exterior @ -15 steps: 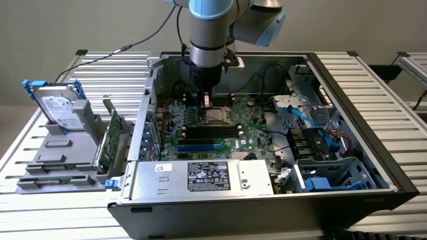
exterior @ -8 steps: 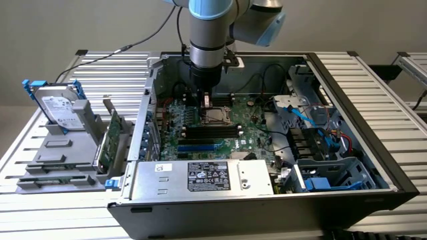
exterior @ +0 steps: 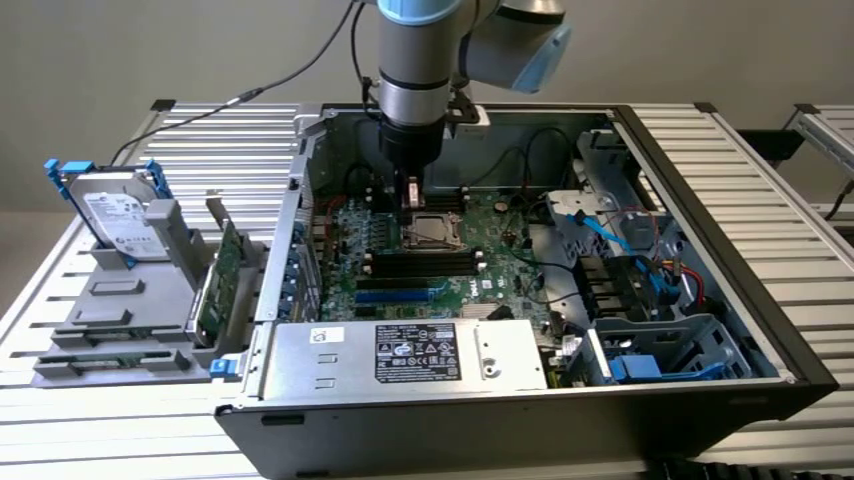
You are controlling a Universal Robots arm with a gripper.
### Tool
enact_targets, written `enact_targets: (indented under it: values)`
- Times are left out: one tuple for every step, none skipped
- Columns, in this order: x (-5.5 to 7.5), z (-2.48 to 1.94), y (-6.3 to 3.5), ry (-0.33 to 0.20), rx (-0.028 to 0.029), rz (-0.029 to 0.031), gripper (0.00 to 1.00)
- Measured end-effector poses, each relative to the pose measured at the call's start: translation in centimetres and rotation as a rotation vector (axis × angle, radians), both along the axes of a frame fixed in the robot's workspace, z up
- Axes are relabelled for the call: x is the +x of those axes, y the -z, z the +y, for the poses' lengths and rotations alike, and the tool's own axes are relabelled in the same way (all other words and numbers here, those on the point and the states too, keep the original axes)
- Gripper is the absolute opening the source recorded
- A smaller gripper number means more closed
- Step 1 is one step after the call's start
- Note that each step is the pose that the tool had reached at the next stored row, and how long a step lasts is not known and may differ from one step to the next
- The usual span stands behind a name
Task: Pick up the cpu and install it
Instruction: 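Close the cpu cover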
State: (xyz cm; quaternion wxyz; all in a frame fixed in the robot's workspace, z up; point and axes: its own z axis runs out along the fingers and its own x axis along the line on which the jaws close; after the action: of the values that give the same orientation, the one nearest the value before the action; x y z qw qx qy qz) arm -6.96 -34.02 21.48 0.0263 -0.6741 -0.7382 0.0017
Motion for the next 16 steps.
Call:
enact_targets:
  values:
    - [0.0,0.00,-0.06,0.000,-0.0001,0.0000,0.11]
    - [0.0,0.00,-0.11,0.000,0.0000,0.0000,0.11]
    - [0.0,0.00,-0.16,0.000,0.0000,0.0000,0.11]
    - [0.1,0.00,-0.22,0.000,0.0000,0.0001,0.11]
    - [0.2,0.00,-0.27,-0.001,0.0001,0.0000,0.11]
    - [0.3,0.00,-0.34,-0.001,0.0001,0.0000,0.11]
    - [0.4,0.00,-0.40,-0.002,0.0000,0.0001,0.11]
    - [0.5,0.00,-0.47,-0.002,0.0000,0.0000,0.11]
    - [0.7,0.00,-0.54,-0.002,-0.0001,0.0000,0.11]
    - [0.7,0.00,-0.60,-0.003,0.0000,0.0001,0.11]
    - [0.8,0.00,-0.68,-0.003,0.0000,0.0000,0.11]
    - [0.8,0.00,-0.79,-0.004,-0.0001,0.0001,0.11]
    - [0.9,0.00,-0.95,-0.004,-0.0001,0.0001,0.11]
    - [0.9,0.00,-1.19,-0.004,0.0000,0.0000,0.11]
    - [0.9,0.00,-1.48,-0.004,0.0000,0.0001,0.11]
    - [0.9,0.00,-1.73,-0.004,0.0000,0.0001,0.11]
